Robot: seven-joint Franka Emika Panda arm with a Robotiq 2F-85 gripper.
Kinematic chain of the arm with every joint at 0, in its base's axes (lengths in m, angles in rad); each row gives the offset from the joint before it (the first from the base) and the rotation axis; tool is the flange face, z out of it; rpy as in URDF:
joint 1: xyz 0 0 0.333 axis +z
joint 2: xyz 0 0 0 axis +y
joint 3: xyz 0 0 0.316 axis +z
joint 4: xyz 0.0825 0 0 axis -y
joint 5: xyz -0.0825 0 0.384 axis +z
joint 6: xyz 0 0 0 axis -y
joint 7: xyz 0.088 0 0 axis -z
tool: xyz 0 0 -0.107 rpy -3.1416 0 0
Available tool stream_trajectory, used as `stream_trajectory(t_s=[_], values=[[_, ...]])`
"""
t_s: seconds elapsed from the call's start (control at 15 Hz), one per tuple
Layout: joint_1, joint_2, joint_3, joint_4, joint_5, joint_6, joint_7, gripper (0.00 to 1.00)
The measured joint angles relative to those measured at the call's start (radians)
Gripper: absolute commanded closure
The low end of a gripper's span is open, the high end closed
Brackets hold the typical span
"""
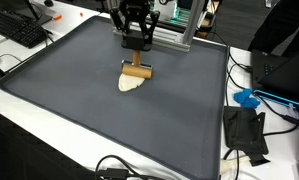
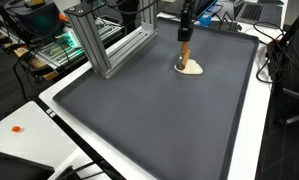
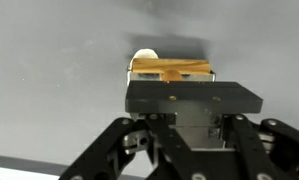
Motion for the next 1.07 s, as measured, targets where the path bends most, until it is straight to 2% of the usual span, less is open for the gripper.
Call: stream_trajectory(t_s=[1.07], values=[[-0.022,0.001,0.036,0.025,0.094,0.0,-0.255,0.76]])
